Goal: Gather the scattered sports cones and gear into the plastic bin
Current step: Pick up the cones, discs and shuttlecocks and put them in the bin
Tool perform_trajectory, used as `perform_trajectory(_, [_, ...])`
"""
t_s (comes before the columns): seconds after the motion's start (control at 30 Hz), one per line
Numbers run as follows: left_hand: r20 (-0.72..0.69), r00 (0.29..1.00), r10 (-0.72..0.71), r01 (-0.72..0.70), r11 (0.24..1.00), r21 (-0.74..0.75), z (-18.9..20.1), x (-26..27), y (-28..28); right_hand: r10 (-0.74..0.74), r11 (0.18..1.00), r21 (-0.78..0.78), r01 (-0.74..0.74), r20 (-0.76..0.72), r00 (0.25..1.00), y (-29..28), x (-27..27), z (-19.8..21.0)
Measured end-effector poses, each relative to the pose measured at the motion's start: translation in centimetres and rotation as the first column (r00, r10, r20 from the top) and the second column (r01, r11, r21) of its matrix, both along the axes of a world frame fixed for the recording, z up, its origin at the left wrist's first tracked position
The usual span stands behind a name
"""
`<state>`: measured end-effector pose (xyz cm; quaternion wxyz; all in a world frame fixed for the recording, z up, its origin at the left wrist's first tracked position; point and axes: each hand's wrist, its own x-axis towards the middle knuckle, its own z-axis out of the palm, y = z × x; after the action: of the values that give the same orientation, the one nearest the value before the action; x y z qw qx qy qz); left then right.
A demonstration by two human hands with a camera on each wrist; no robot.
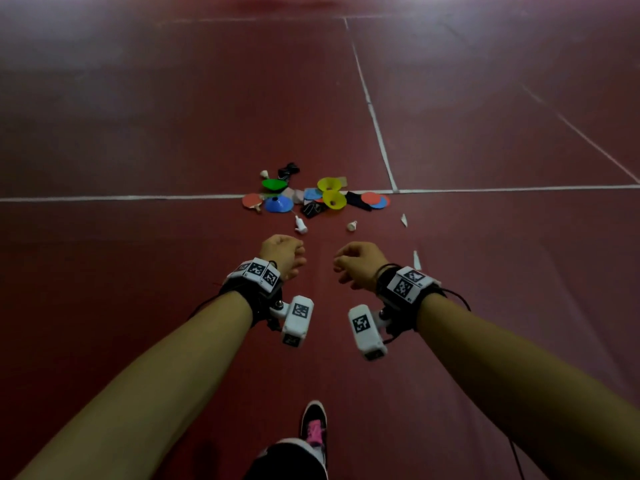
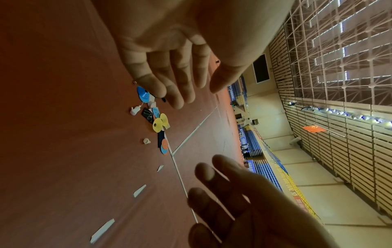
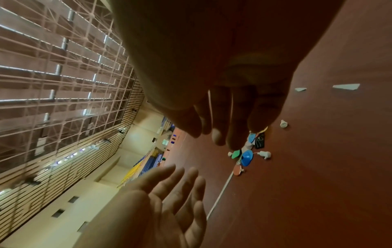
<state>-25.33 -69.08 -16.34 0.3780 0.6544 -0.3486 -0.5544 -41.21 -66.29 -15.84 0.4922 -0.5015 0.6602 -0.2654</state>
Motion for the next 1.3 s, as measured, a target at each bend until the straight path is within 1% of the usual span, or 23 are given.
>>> perform_trajectory(0.07, [-0.016,1.000,-0.022,0.022,1.000,0.004,0.6,0.6,-5.6,-0.054,0.998,-0.014,0.054,0.005,0.999,-5.4,0.1,1.0])
perform_trajectory(0.17, [-0.078,0.996,-0.052,0.054,0.998,0.025,2.0,1.1,-14.0,-0.137,0.990,-0.021,0.139,0.061,0.989,-13.4,0.0,2.6])
perform_trajectory(0.27, [-0.146,0.986,-0.074,0.084,0.994,0.064,2.6,1.8,-20.8,-0.148,0.989,-0.016,0.150,0.079,0.986,-20.0,0.2,3.3])
perform_trajectory(0.33, [-0.183,0.982,-0.049,0.064,0.995,0.076,2.5,2.3,-25.5,-0.169,0.985,-0.004,0.170,0.100,0.981,-25.4,0.6,3.0])
perform_trajectory(0.4, [-0.173,0.984,-0.030,0.043,0.997,0.071,2.1,2.9,-29.7,-0.190,0.982,0.023,0.189,0.146,0.971,-30.2,1.1,2.4])
perform_trajectory(0.47, [-0.157,0.987,-0.010,0.022,0.997,0.074,1.3,3.5,-34.8,-0.180,0.984,0.041,0.175,0.183,0.967,-36.0,2.0,1.3])
perform_trajectory(0.53, [-0.095,0.995,0.043,-0.037,0.997,0.061,0.5,4.1,-40.0,-0.154,0.988,0.050,0.146,0.208,0.966,-41.7,2.8,0.1])
perform_trajectory(0.63, [-0.027,0.996,0.086,-0.084,0.995,0.058,-0.1,5.0,-47.4,-0.121,0.992,0.075,0.104,0.276,0.954,-50.0,3.9,-0.8])
perform_trajectory(0.7, [0.013,0.992,0.124,-0.125,0.991,0.053,0.2,6.1,-53.2,-0.105,0.993,0.079,0.086,0.277,0.955,-57.0,4.7,-1.1])
perform_trajectory(0.83, [0.028,0.983,0.183,-0.184,0.982,0.049,0.9,8.9,-61.2,-0.095,0.994,0.081,0.077,0.260,0.961,-67.1,6.4,0.0])
perform_trajectory(0.93, [0.040,0.977,0.210,-0.212,0.976,0.047,0.4,10.8,-67.8,-0.002,0.997,0.072,-0.015,0.225,0.974,-74.6,7.9,0.6])
perform_trajectory(1.0, [0.033,0.976,0.215,-0.217,0.975,0.057,-0.5,11.6,-72.1,0.062,0.996,0.053,-0.072,0.172,0.983,-78.9,8.5,0.2])
perform_trajectory(1.03, [0.012,0.975,0.224,-0.224,0.972,0.076,-1.2,11.8,-74.9,0.065,0.996,0.050,-0.073,0.146,0.987,-81.6,8.9,-0.4])
perform_trajectory(1.07, [-0.002,0.974,0.225,-0.224,0.970,0.094,-2.1,12.1,-77.9,0.058,0.996,0.056,-0.066,0.125,0.990,-84.3,9.4,-1.1])
perform_trajectory(1.13, [-0.025,0.977,0.213,-0.209,0.972,0.106,-3.1,12.2,-81.1,0.051,0.995,0.084,-0.061,0.118,0.992,-87.0,9.6,-2.2])
perform_trajectory(1.17, [-0.043,0.979,0.197,-0.191,0.975,0.113,-4.0,12.3,-83.8,0.038,0.994,0.095,-0.049,0.113,0.993,-89.3,9.9,-3.0])
perform_trajectory(1.3, [-0.101,0.989,0.105,-0.086,0.980,0.179,-7.4,13.4,-94.1,-0.069,0.985,0.161,0.060,0.051,0.996,-97.8,11.4,-6.4])
